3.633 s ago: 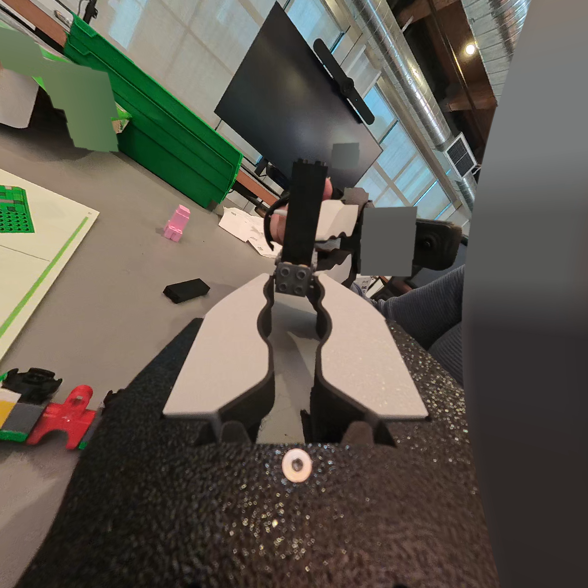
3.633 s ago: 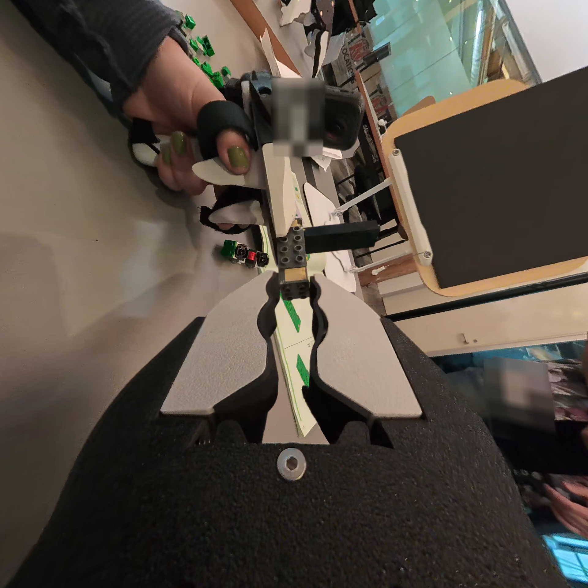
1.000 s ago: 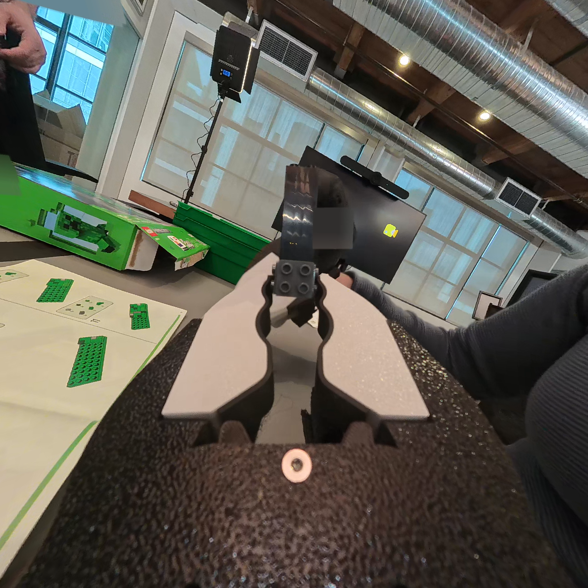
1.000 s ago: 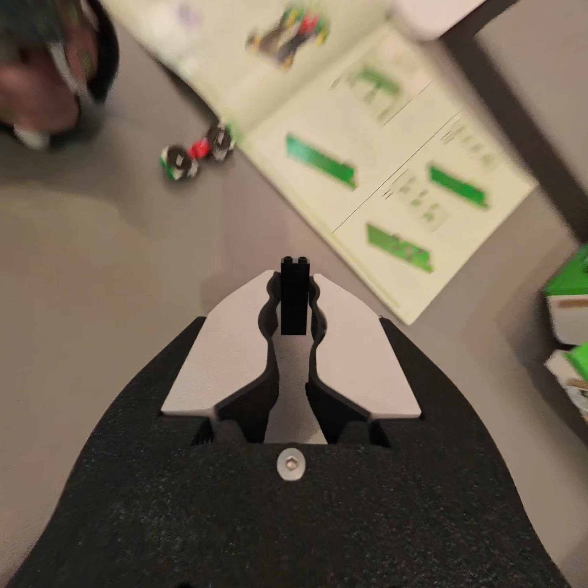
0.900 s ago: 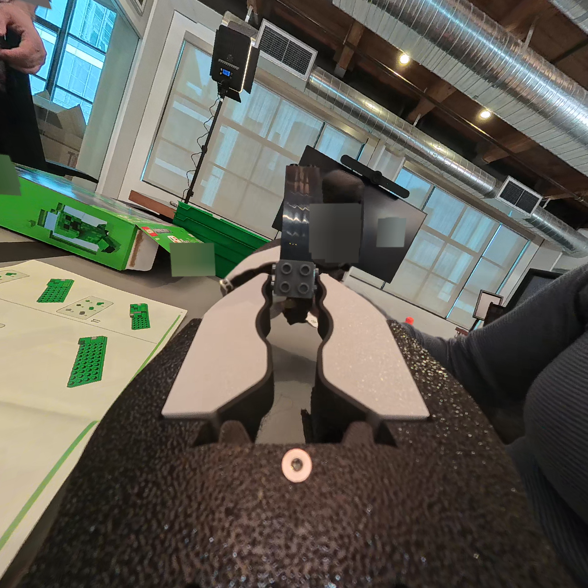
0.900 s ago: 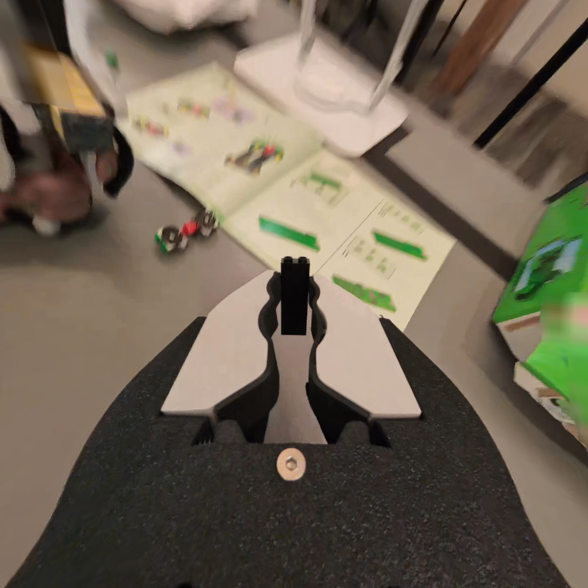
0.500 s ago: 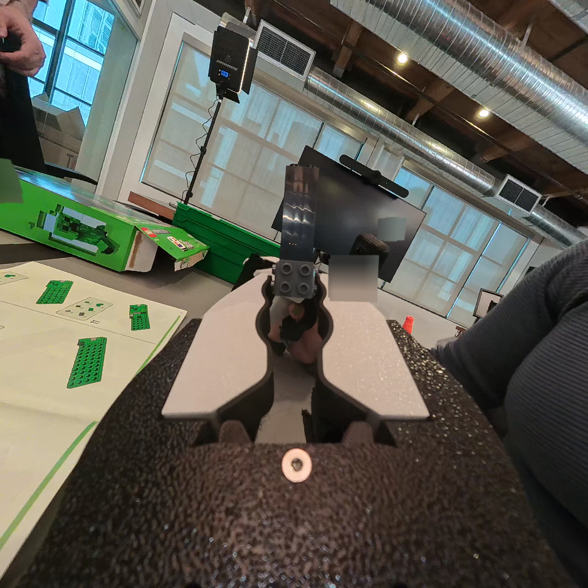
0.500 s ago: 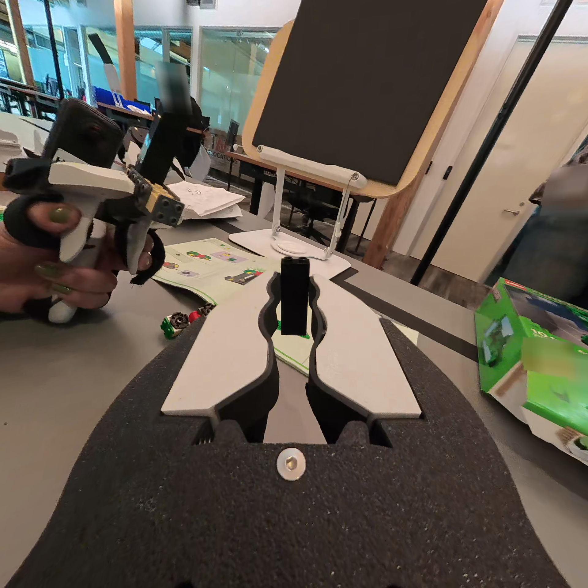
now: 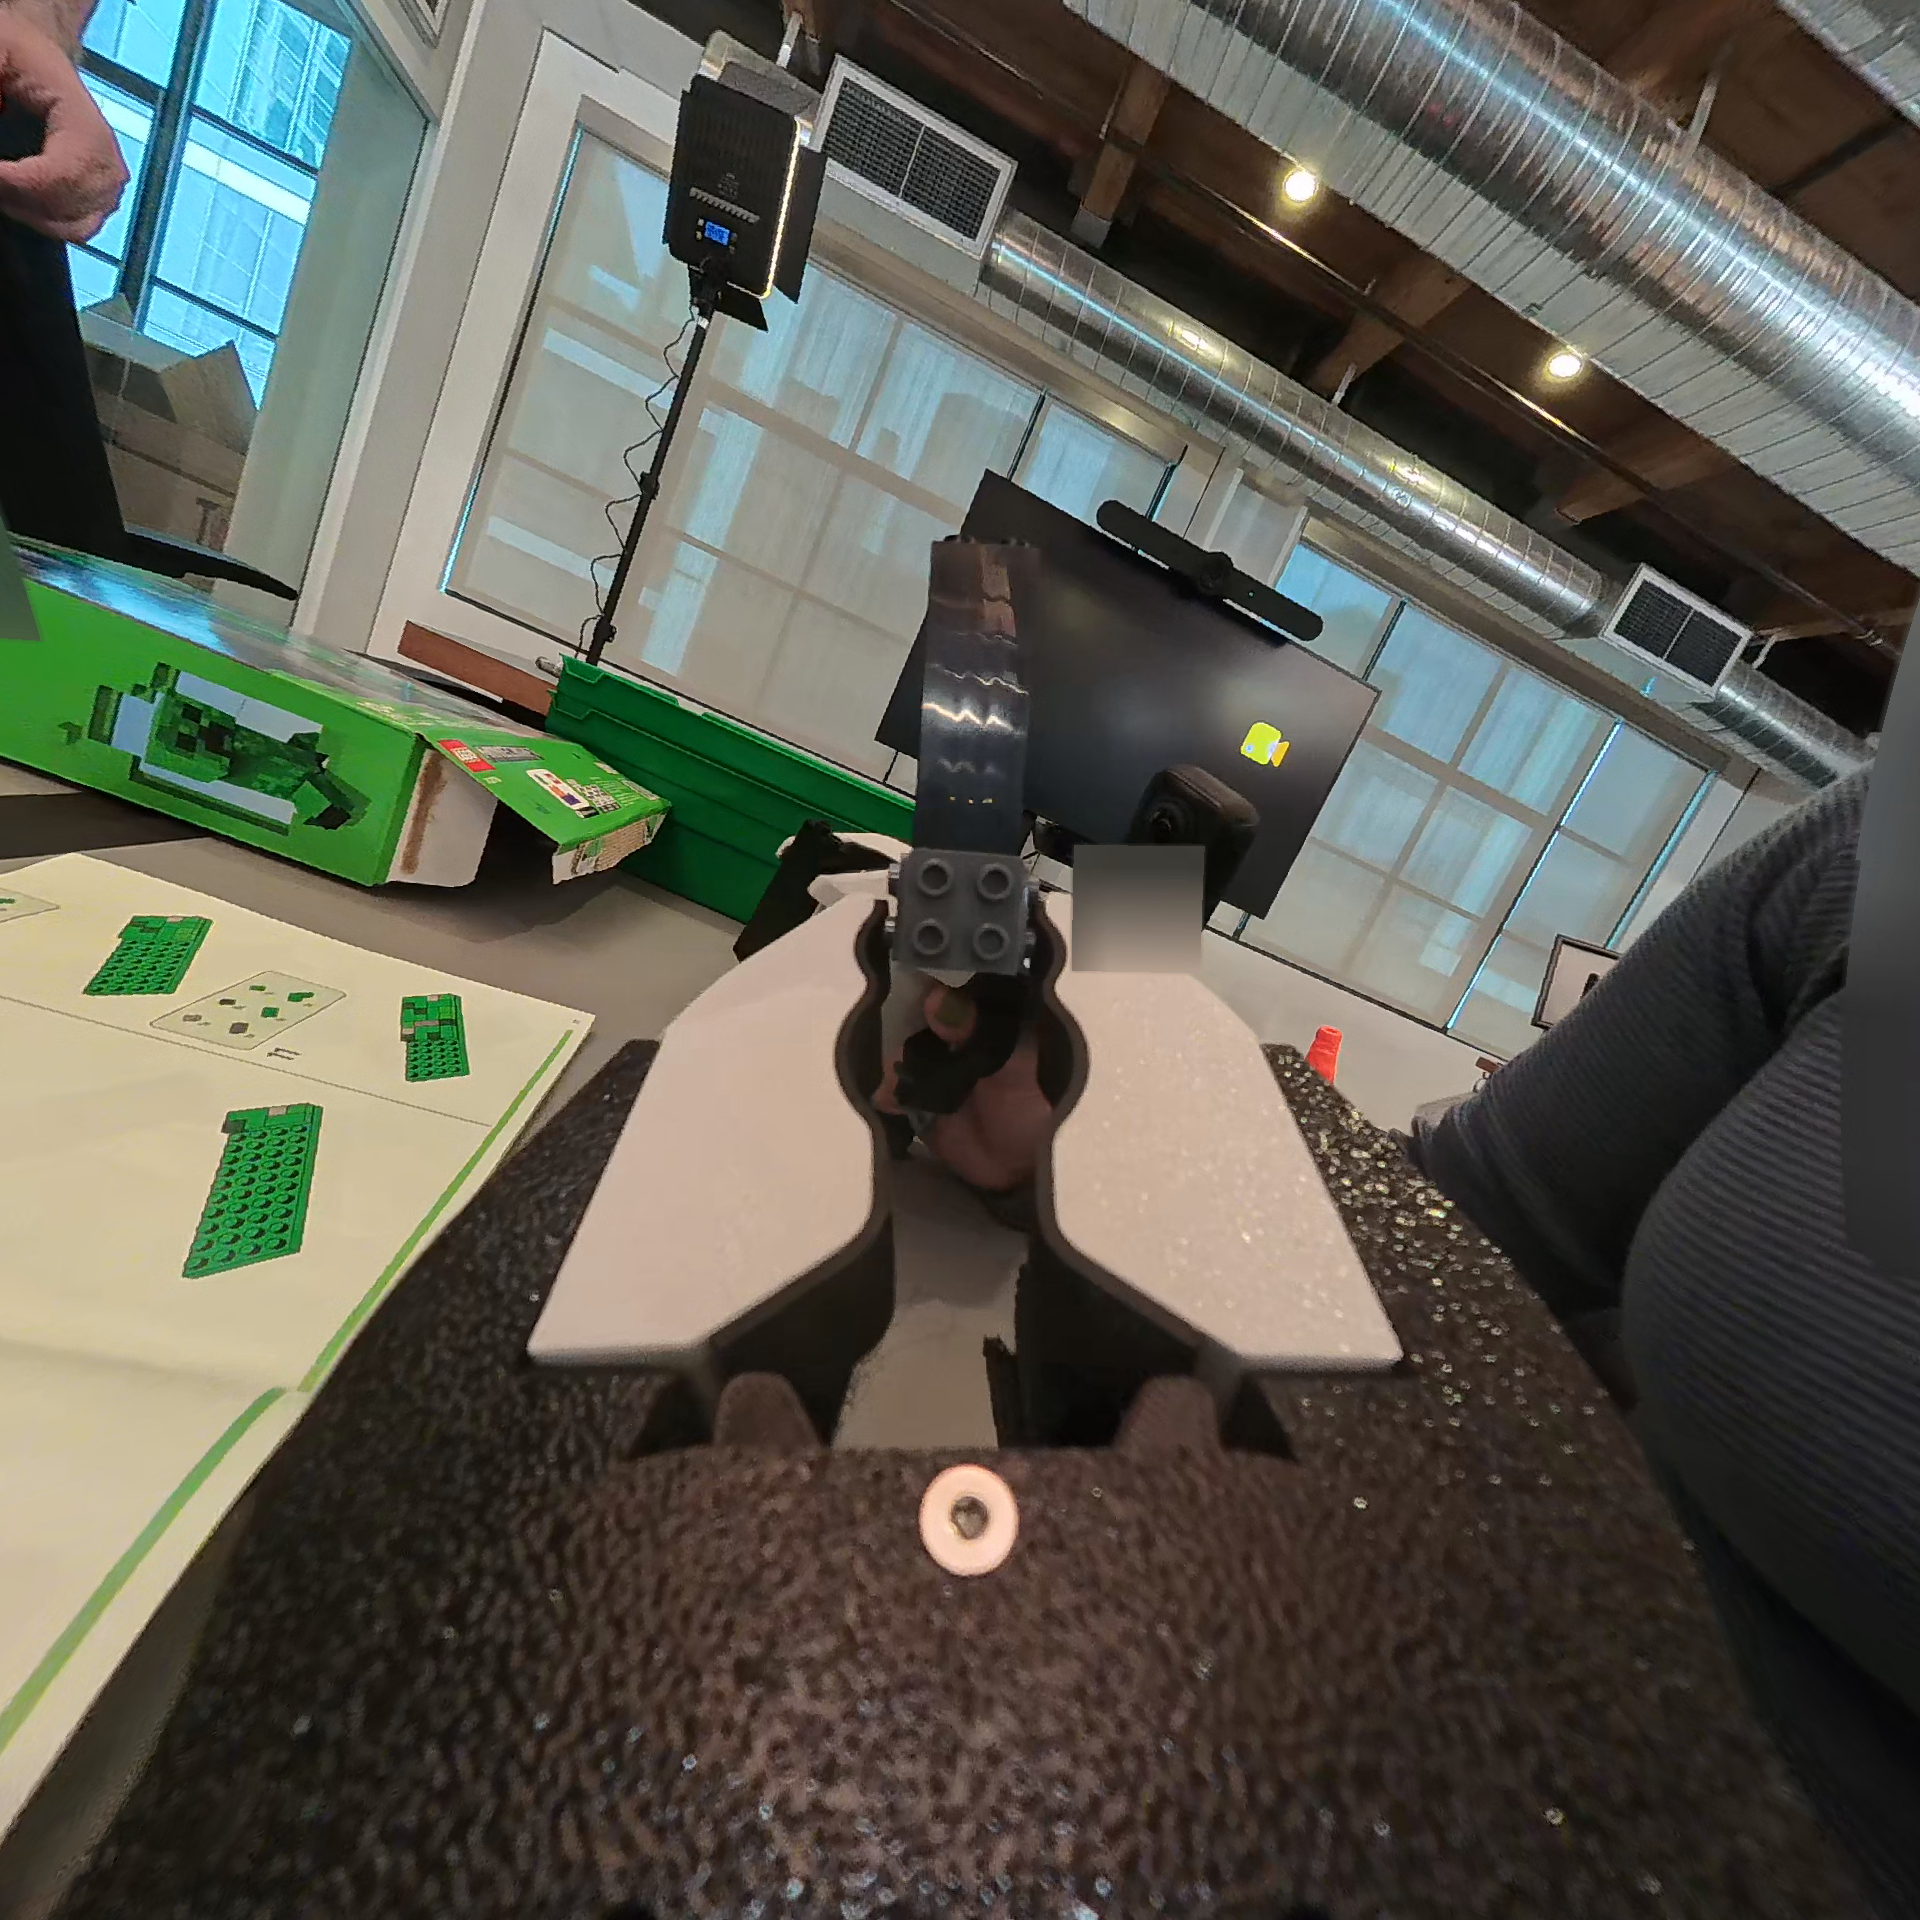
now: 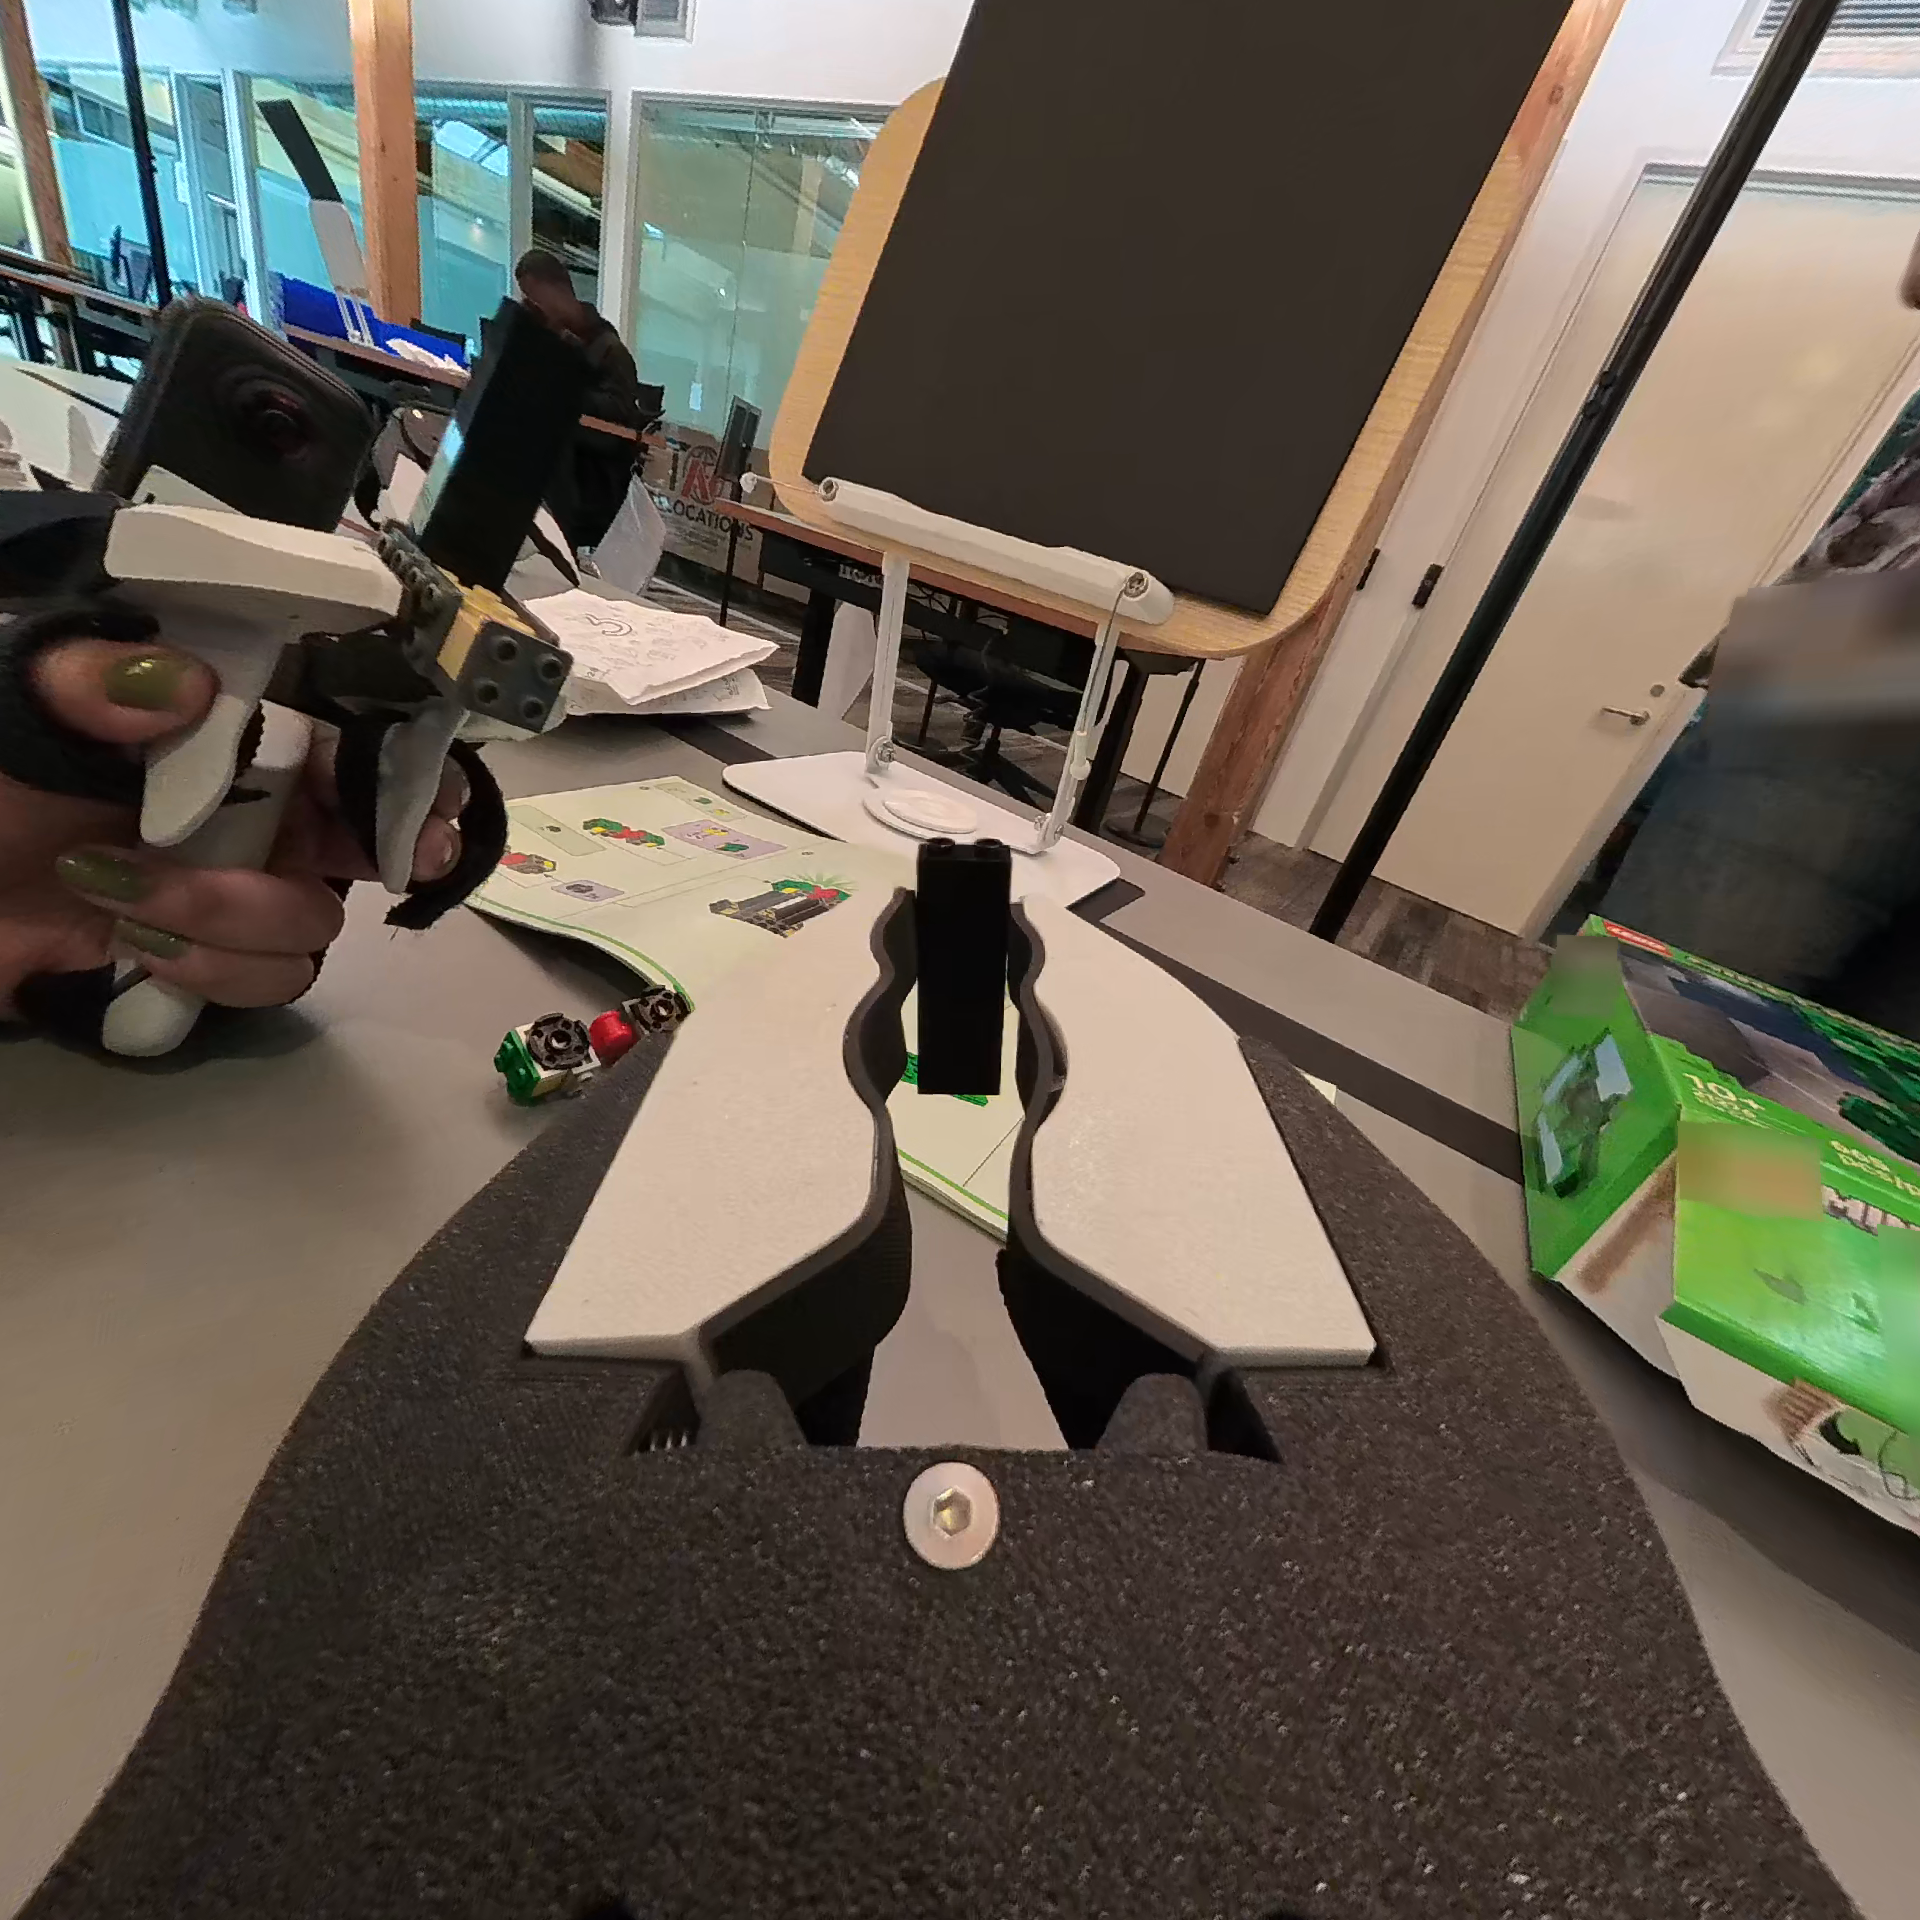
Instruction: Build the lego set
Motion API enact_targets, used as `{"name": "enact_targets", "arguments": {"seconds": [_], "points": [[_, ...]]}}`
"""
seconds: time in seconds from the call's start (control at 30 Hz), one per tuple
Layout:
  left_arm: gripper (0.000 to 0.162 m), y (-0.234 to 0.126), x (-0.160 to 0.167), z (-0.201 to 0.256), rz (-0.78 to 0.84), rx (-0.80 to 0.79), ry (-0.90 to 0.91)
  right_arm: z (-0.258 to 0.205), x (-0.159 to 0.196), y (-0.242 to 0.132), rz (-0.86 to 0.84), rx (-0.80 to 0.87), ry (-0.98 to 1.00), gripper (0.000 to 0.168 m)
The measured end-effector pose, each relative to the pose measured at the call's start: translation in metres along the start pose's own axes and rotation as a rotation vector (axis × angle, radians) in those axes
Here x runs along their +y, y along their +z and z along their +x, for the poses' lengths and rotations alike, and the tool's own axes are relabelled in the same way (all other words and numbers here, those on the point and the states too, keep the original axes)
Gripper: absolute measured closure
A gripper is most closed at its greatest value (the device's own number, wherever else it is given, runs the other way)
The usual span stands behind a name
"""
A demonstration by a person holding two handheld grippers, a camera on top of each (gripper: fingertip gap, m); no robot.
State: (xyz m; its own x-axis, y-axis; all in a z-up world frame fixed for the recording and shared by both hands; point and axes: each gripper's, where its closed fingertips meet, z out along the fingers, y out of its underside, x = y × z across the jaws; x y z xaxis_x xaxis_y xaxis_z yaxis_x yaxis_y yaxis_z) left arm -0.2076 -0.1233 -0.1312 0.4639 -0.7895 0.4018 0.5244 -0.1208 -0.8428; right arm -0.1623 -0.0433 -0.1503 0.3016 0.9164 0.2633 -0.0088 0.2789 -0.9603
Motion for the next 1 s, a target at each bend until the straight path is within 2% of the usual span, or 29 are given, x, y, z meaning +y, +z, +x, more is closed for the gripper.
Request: {"name": "enact_targets", "arguments": {"seconds": [1.0], "points": [[0.137,-0.0023,-0.0038,-0.0006,0.028,0.008,-0.019,0.0003,-0.0009,-0.0001,0.002,0.011,-0.031,0.152]]}}
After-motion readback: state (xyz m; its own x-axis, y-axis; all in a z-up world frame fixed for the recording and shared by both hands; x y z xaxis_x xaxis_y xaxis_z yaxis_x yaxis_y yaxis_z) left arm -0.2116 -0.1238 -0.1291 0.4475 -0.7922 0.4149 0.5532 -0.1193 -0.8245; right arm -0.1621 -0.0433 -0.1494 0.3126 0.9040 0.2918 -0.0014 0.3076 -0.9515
